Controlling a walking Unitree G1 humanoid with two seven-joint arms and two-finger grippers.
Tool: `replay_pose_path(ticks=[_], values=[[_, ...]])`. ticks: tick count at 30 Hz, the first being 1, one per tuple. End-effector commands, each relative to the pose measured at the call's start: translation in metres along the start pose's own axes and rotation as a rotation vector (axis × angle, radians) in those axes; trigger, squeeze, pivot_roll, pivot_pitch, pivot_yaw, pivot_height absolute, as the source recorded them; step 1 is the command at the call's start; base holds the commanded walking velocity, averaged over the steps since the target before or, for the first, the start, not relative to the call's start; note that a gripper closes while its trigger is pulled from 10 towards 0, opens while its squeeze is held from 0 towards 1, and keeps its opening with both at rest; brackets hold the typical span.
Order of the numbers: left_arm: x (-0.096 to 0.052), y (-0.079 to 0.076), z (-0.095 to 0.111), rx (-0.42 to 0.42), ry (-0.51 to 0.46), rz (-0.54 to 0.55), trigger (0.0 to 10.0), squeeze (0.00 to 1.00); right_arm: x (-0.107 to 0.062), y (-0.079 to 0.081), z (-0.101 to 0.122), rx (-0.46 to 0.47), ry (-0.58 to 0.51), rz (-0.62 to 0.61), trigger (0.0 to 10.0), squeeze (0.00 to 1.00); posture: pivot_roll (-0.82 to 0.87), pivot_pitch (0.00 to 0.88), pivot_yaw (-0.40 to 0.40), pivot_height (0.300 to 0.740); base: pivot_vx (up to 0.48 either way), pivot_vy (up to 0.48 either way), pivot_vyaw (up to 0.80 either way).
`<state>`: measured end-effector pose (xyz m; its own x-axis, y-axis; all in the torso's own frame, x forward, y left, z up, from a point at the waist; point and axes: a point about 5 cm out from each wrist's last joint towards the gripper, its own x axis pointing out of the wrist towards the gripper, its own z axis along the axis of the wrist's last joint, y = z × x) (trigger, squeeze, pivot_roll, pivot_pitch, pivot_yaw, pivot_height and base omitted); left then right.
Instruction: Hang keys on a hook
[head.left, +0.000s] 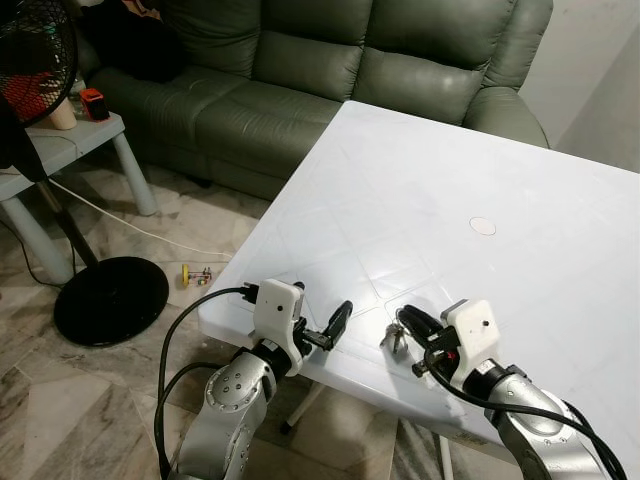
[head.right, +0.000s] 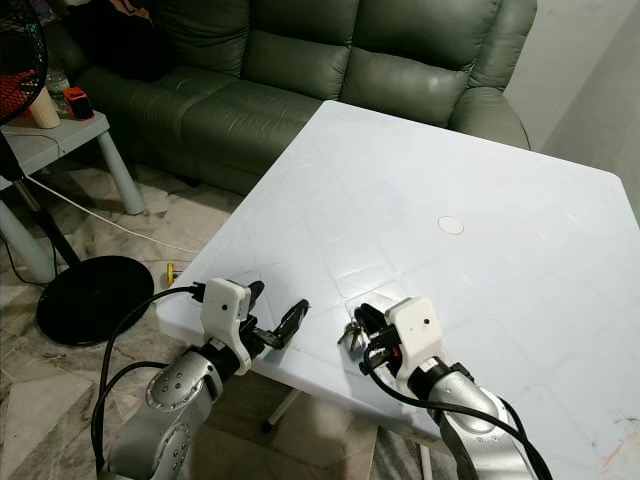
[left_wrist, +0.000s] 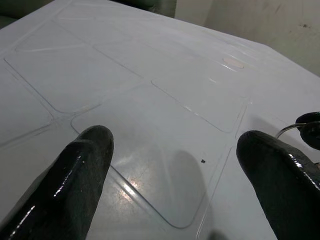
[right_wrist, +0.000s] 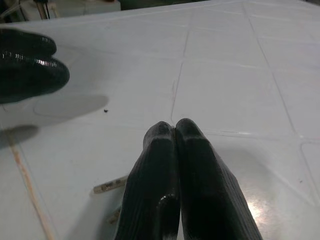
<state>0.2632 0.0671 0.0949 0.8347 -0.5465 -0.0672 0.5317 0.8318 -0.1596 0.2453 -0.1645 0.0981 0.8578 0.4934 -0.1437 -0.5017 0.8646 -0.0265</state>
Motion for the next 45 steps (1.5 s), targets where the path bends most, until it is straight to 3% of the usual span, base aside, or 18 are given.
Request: replay_pose_path(ticks=[1, 2, 10, 14, 17, 18, 19, 26, 28, 34, 39, 45], values=[[0.004, -0.002, 0.003, 0.001, -0.012, -0.008, 10.0, 0.0, 0.001, -0.008, 0.006, 0.049, -0.038, -0.049, 0.0, 0.0, 0.03, 0.054, -0.088, 0.74, 0.0, 0.0, 0.0], [0.005, -0.002, 0.004, 0.001, -0.014, -0.008, 10.0, 0.0, 0.003, -0.011, 0.011, 0.104, -0.074, -0.082, 0.0, 0.0, 0.03, 0.052, -0.088, 0.74, 0.0, 0.0, 0.0], [0.01, 0.005, 0.013, -0.007, -0.048, 0.016, 10.0, 0.0, 0.011, -0.019, 0.037, 0.208, -0.258, -0.182, 0.0, 0.0, 0.03, 0.037, -0.086, 0.74, 0.0, 0.0, 0.0], [0.014, 0.016, 0.023, -0.025, -0.079, 0.058, 10.0, 0.0, 0.013, -0.024, 0.046, 0.258, -0.314, -0.235, 0.0, 0.0, 0.03, 0.021, -0.081, 0.74, 0.0, 0.0, 0.0], [0.017, 0.035, 0.041, -0.032, -0.124, 0.124, 10.0, 0.0, 0.012, -0.028, 0.055, 0.246, -0.372, -0.258, 0.0, 0.0, 0.03, 0.012, -0.075, 0.74, 0.0, 0.0, 0.0], [0.017, 0.04, 0.046, -0.029, -0.138, 0.135, 10.0, 0.0, 0.012, -0.03, 0.055, 0.243, -0.375, -0.272, 1.9, 0.0, 0.03, 0.009, -0.072, 0.74, 0.0, 0.0, 0.0], [0.017, 0.047, 0.053, -0.024, -0.16, 0.156, 10.0, 0.0, 0.011, -0.034, 0.056, 0.236, -0.375, -0.304, 10.0, 0.0, 0.03, 0.007, -0.072, 0.74, 0.0, 0.0, 0.0], [0.011, 0.061, 0.068, -0.001, -0.217, 0.206, 10.0, 0.0, 0.005, -0.043, 0.053, 0.2, -0.38, -0.438, 10.0, 0.0, 0.02, 0.0, -0.061, 0.74, 0.0, 0.0, 0.0], [0.006, 0.064, 0.068, -0.049, -0.235, 0.222, 10.0, 0.0, 0.004, -0.044, 0.041, 0.177, -0.313, -0.507, 10.0, 0.0, 0.02, 0.0, -0.059, 0.74, 0.0, 0.0, 0.0], [-0.002, 0.07, 0.073, -0.03, -0.262, 0.256, 10.0, 0.0, -0.001, -0.048, 0.035, 0.087, -0.257, -0.594, 10.0, 0.0, 0.02, 0.0, -0.059, 0.74, 0.0, 0.0, 0.0], [-0.004, 0.072, 0.076, -0.038, -0.284, 0.261, 10.0, 0.0, -0.001, -0.048, 0.038, 0.049, -0.257, -0.575, 10.0, 0.0, 0.02, 0.004, -0.057, 0.74, 0.0, 0.0, 0.0], [-0.004, 0.067, 0.081, -0.013, -0.307, 0.224, 10.0, 0.0, 0.005, -0.032, 0.049, 0.036, -0.318, -0.504, 10.0, 0.0, 0.02, 0.004, -0.052, 0.74, 0.0, 0.0, 0.0]])
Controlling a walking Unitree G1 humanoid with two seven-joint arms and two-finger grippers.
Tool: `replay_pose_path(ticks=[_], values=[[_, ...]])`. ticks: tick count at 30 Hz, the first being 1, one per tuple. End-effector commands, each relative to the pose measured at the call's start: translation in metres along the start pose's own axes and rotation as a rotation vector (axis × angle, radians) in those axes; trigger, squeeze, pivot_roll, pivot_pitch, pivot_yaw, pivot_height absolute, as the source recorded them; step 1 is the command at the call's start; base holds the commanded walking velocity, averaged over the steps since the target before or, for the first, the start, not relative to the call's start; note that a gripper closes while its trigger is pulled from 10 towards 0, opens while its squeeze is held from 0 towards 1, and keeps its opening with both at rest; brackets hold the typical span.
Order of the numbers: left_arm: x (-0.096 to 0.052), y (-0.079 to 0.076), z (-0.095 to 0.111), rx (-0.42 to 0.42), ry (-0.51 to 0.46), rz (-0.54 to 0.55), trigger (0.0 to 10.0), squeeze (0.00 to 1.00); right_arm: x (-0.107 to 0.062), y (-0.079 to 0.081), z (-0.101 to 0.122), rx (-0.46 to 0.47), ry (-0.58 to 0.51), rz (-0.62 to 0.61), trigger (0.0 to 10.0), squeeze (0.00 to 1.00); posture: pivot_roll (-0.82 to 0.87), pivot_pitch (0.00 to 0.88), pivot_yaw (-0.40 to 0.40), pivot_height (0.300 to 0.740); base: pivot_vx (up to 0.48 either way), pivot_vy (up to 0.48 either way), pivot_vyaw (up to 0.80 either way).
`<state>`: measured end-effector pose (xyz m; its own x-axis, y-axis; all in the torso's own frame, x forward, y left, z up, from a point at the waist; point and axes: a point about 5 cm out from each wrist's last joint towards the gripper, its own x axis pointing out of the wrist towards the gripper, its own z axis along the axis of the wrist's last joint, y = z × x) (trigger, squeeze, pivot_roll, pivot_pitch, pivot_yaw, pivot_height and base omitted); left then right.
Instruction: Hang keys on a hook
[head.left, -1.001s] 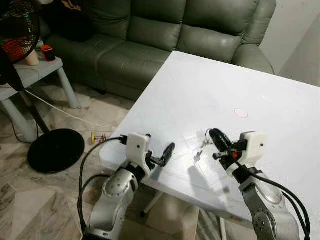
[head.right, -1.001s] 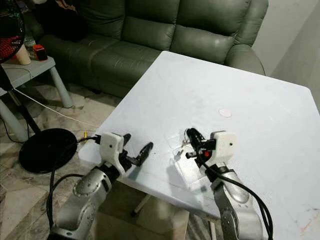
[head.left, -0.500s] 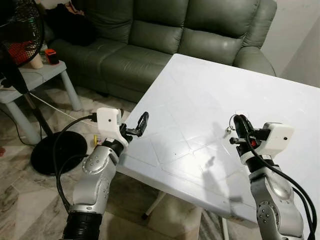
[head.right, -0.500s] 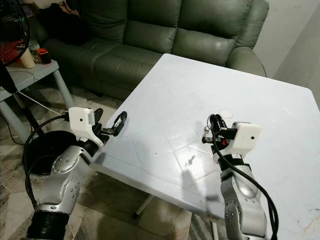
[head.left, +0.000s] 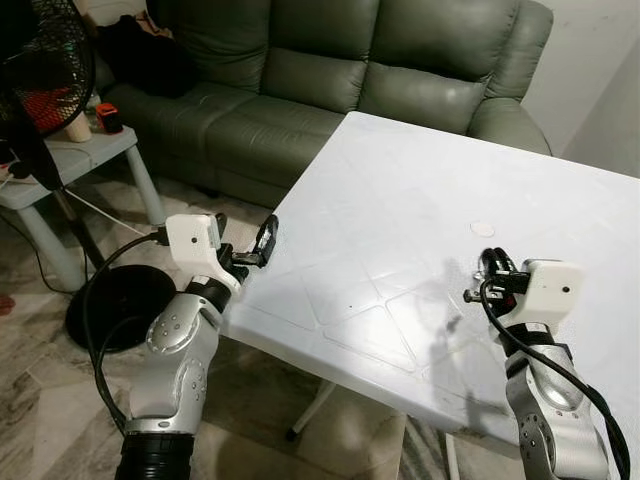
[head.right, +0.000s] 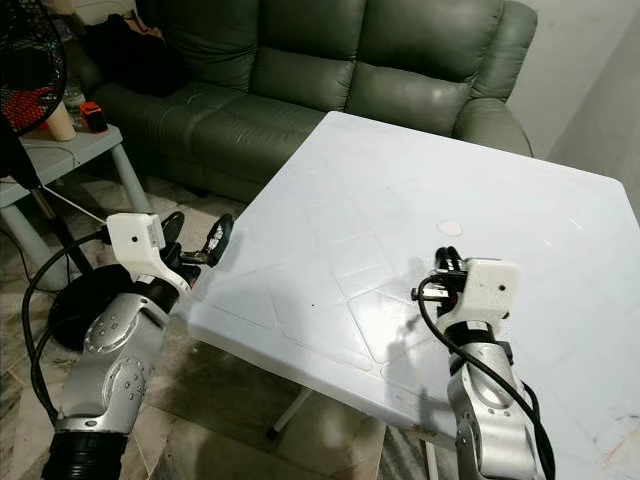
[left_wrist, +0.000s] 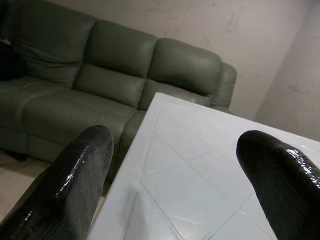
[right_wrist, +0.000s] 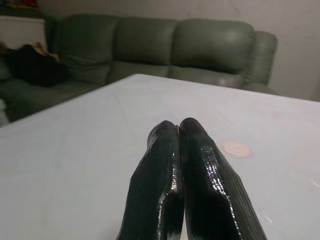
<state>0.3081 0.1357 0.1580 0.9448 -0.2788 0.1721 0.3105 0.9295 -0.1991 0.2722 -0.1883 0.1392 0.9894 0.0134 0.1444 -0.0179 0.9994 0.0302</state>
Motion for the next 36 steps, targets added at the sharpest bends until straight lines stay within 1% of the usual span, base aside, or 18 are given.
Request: replay_pose_path(ticks=[1, 3, 5, 6, 8, 11, 15, 19, 26, 36], values=[[0.002, -0.004, 0.005, 0.009, -0.017, -0.024, 10.0, 0.0, 0.001, 0.006, 0.006, -0.02, -0.023, 0.008, 10.0, 0.0, 0.02, 0.006, -0.052, 0.74, 0.0, 0.0, 0.0], [0.002, -0.005, 0.004, 0.007, -0.014, -0.026, 10.0, 0.0, 0.003, 0.008, 0.003, -0.056, 0.007, 0.003, 10.0, 0.0, 0.02, 0.005, -0.054, 0.74, 0.0, 0.0, 0.0], [0.003, -0.006, 0.004, 0.01, -0.013, -0.032, 10.0, 0.0, 0.004, 0.011, 0.001, -0.055, 0.018, 0.01, 10.0, 0.0, 0.02, 0.008, -0.054, 0.74, 0.0, 0.0, 0.0], [0.004, -0.007, 0.004, 0.014, -0.012, -0.035, 10.0, 0.0, 0.005, 0.013, 0.0, -0.035, 0.029, 0.012, 10.0, 0.0, 0.02, 0.008, -0.054, 0.74, 0.0, 0.0, 0.0], [0.006, -0.007, 0.002, 0.011, -0.007, -0.034, 10.0, 0.0, 0.006, 0.012, 0.0, -0.046, 0.038, 0.002, 10.0, 0.0, 0.03, 0.011, -0.063, 0.74, 0.0, 0.0, -0.73], [0.01, -0.011, -0.001, 0.028, 0.01, -0.064, 10.0, 0.0, 0.01, 0.012, 0.0, -0.054, 0.051, 0.019, 10.0, 0.0, 0.02, 0.01, -0.062, 0.74, 0.0, 0.0, -0.78], [0.013, -0.011, 0.0, 0.023, 0.01, -0.059, 10.0, 0.0, 0.012, 0.008, 0.002, -0.079, 0.047, 0.013, 10.0, 0.0, 0.02, 0.01, -0.06, 0.74, 0.0, 0.0, -0.78], [0.014, -0.008, 0.0, 0.022, 0.008, -0.04, 10.0, 0.0, 0.011, 0.008, 0.001, -0.079, 0.057, 0.016, 10.0, 0.0, 0.02, 0.01, -0.057, 0.74, 0.0, 0.0, -0.78], [0.018, -0.007, 0.0, 0.027, 0.006, -0.035, 10.0, 0.0, 0.013, 0.013, 0.001, -0.077, 0.058, 0.028, 10.0, 0.0, 0.02, 0.005, -0.055, 0.74, 0.0, 0.0, -0.79], [0.019, -0.007, 0.0, 0.026, 0.005, -0.027, 10.0, 0.0, 0.016, 0.01, 0.003, -0.079, 0.048, 0.014, 10.0, 0.0, 0.02, 0.001, -0.053, 0.74, 0.0, 0.0, -0.79]])
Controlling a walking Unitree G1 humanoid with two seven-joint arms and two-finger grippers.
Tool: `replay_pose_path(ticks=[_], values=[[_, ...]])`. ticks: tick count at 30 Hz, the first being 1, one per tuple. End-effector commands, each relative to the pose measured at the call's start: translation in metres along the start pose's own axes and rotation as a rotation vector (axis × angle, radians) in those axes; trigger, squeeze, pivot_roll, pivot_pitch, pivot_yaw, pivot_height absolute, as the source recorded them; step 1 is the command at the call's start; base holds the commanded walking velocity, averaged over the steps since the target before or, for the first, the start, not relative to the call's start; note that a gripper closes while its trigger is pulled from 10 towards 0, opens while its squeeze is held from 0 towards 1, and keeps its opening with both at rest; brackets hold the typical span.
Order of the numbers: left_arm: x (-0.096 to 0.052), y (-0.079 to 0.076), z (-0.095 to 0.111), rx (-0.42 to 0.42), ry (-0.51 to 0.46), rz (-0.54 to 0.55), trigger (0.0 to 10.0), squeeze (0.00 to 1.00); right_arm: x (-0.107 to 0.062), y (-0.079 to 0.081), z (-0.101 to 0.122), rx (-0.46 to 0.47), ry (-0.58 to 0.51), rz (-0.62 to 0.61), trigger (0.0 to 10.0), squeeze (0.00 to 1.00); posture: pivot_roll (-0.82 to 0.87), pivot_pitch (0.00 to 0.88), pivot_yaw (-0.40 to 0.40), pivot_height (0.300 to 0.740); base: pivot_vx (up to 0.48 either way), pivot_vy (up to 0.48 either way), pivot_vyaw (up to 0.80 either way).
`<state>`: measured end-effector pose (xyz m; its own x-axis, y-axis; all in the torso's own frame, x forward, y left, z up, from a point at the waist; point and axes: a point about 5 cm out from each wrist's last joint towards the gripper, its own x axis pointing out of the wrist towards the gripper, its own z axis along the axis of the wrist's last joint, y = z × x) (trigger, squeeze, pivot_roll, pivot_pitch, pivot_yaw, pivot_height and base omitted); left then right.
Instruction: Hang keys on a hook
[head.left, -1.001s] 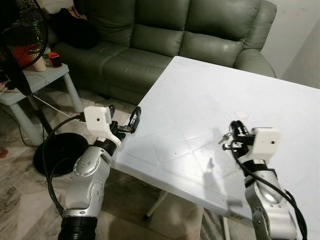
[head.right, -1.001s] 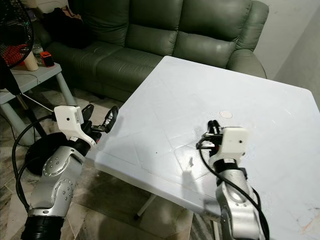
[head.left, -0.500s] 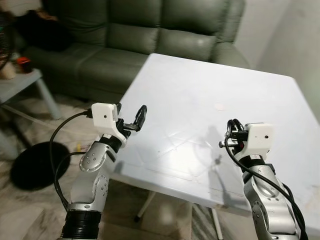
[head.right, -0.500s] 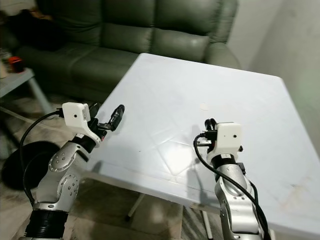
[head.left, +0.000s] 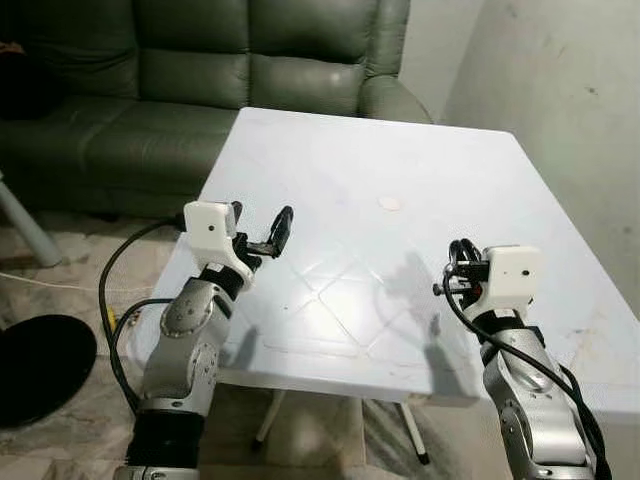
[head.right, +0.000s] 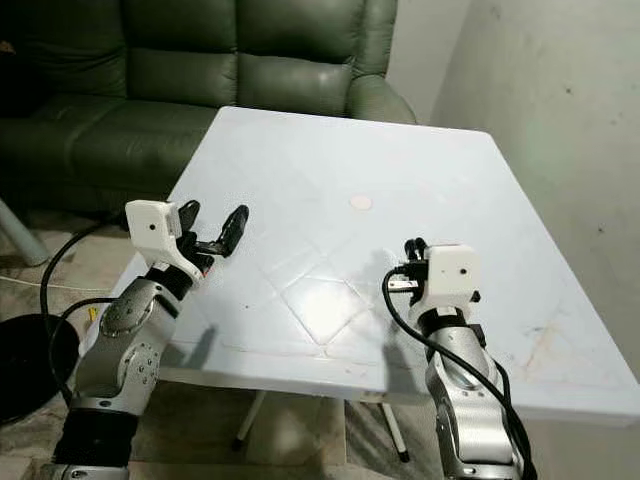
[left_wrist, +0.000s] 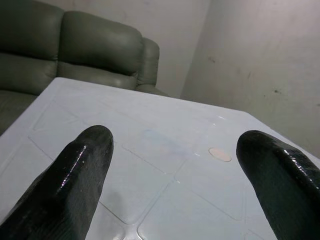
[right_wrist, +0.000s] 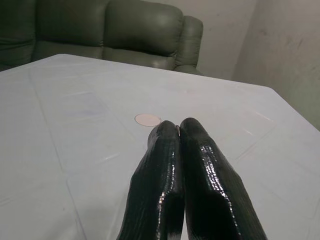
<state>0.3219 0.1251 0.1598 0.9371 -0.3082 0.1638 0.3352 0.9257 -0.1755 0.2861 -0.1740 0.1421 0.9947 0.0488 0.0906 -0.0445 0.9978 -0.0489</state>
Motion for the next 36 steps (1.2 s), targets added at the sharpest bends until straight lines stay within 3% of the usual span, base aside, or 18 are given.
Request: replay_pose_path(ticks=[1, 36], values=[[0.0025, -0.0005, 0.0023, 0.006, -0.009, 0.002, 10.0, 0.0, 0.0014, -0.0041, 0.002, -0.002, -0.005, -0.022, 10.0, 0.0, 0.02, 0.0, -0.052, 0.74, 0.0, 0.0, -0.79], [0.0024, 0.0032, 0.002, 0.033, 0.005, 0.009, 10.0, 0.0, 0.0033, -0.001, 0.0015, 0.009, -0.005, -0.025, 10.0, 0.0, 0.03, 0.015, -0.048, 0.74, 0.0, 0.0, -0.79]])
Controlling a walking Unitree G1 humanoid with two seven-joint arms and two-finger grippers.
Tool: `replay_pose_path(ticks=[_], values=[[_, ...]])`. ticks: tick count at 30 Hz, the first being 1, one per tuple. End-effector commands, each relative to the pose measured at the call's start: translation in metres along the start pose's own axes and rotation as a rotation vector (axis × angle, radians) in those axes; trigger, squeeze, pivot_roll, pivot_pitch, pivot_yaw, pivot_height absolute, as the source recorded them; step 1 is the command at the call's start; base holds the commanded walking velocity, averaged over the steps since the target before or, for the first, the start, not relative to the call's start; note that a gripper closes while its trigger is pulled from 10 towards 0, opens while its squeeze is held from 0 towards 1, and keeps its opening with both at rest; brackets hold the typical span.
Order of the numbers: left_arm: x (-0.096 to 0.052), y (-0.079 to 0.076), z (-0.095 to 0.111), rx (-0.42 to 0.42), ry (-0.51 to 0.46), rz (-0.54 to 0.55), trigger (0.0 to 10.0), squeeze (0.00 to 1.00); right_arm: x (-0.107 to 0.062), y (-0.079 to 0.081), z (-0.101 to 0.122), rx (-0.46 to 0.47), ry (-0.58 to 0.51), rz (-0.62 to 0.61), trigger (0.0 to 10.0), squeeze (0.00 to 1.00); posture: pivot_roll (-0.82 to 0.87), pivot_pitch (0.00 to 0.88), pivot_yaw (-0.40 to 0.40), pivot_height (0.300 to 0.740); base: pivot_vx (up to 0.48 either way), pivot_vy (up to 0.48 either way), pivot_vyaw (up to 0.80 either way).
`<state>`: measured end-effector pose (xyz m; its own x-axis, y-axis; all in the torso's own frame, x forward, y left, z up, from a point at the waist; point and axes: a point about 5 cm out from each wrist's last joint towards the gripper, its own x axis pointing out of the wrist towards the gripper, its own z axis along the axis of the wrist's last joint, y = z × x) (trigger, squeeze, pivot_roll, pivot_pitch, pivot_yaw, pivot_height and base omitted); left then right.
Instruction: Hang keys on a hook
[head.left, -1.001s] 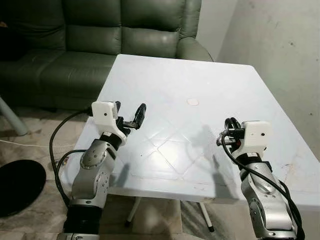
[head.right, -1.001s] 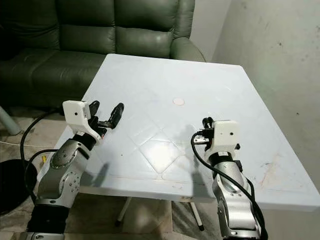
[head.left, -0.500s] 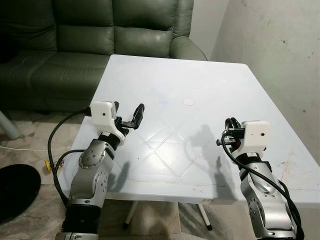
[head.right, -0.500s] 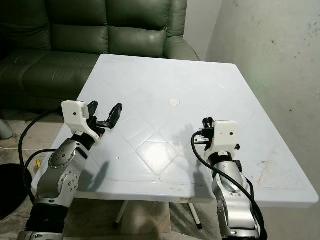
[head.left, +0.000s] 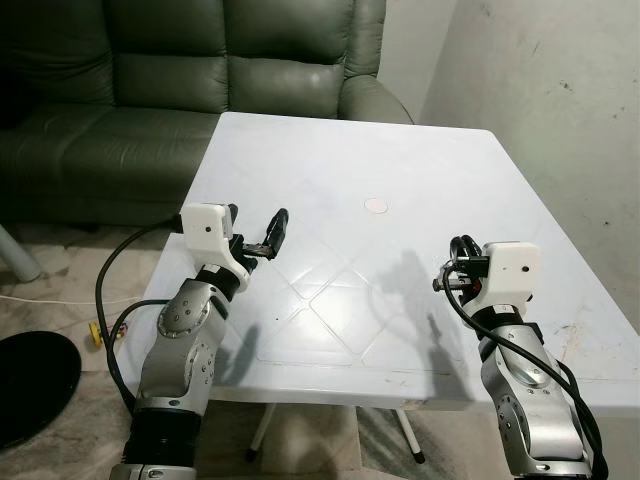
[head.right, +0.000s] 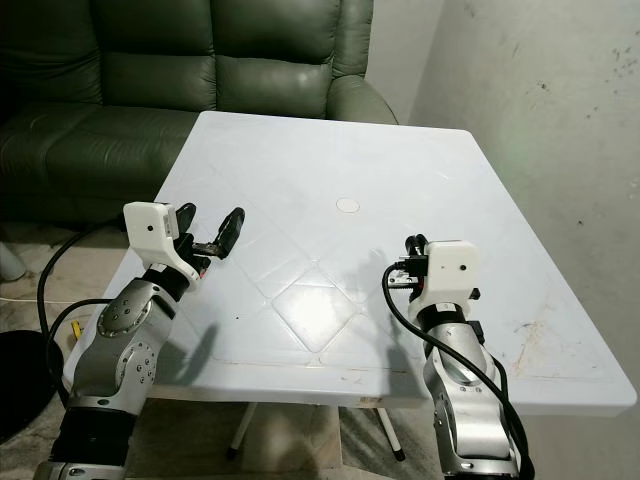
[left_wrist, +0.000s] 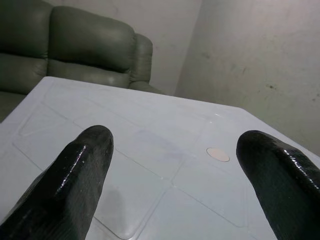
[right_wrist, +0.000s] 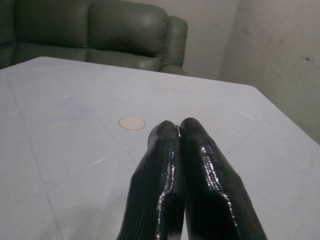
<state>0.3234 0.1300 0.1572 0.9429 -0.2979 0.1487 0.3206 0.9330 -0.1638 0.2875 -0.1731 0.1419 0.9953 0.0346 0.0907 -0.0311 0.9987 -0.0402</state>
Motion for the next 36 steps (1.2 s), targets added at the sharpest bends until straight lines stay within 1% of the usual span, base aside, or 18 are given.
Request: replay_pose_path(ticks=[1, 5, 6, 9, 13, 23, 27, 31, 33, 36], values=[[0.003, -0.002, 0.004, 0.019, -0.009, -0.005, 10.0, 0.0, 0.002, -0.002, 0.001, 0.004, -0.005, -0.01, 10.0, 0.0, 0.03, 0.02, -0.049, 0.74, 0.0, 0.0, -0.79], [0.003, -0.002, 0.004, 0.014, -0.012, 0.003, 10.0, 0.0, 0.003, 0.0, 0.001, 0.007, -0.001, -0.004, 10.0, 0.0, 0.03, 0.012, -0.054, 0.74, 0.0, 0.0, -0.79], [0.003, 0.001, 0.003, -0.017, -0.013, 0.023, 10.0, 0.0, 0.003, 0.001, 0.001, 0.008, -0.003, 0.003, 10.0, 0.0, 0.03, 0.015, -0.055, 0.74, 0.0, 0.0, -0.79], [0.002, 0.002, 0.002, -0.022, -0.002, 0.03, 10.0, 0.0, 0.004, 0.001, 0.001, 0.008, -0.002, 0.005, 10.0, 0.0, 0.04, 0.013, -0.057, 0.74, 0.0, 0.0, -0.79], [0.001, 0.003, 0.001, -0.013, 0.006, 0.032, 10.0, 0.0, 0.004, 0.001, 0.001, 0.007, -0.001, 0.006, 10.0, 0.0, 0.04, 0.019, -0.059, 0.74, 0.0, 0.48, -0.79], [0.002, 0.005, -0.002, -0.026, 0.025, 0.053, 10.0, 0.0, 0.002, 0.003, -0.001, 0.009, 0.006, 0.009, 10.0, 0.0, 0.04, 0.011, -0.057, 0.74, 0.0, 0.48, -0.79], [0.004, 0.005, -0.004, -0.027, 0.046, 0.087, 10.0, 0.0, 0.002, 0.003, -0.001, 0.007, 0.008, 0.011, 10.0, 0.0, 0.03, 0.004, -0.061, 0.74, 0.0, 0.0, -0.79], [0.005, 0.006, -0.006, -0.031, 0.058, 0.096, 10.0, 0.0, 0.002, 0.003, -0.001, 0.006, 0.007, 0.014, 10.0, 0.0, 0.03, 0.004, -0.061, 0.74, 0.0, 0.0, -0.79], [0.006, 0.007, -0.009, -0.042, 0.088, 0.119, 10.0, 0.0, 0.002, 0.003, -0.001, 0.006, 0.007, 0.016, 10.0, 0.0, 0.04, 0.0, -0.063, 0.74, 0.0, 0.0, -0.79], [0.006, 0.008, -0.009, -0.033, 0.091, 0.123, 10.0, 0.0, 0.002, 0.005, -0.001, 0.009, 0.009, 0.02, 10.0, 0.0, 0.04, 0.0, -0.066, 0.74, 0.0, 0.0, -0.79]])
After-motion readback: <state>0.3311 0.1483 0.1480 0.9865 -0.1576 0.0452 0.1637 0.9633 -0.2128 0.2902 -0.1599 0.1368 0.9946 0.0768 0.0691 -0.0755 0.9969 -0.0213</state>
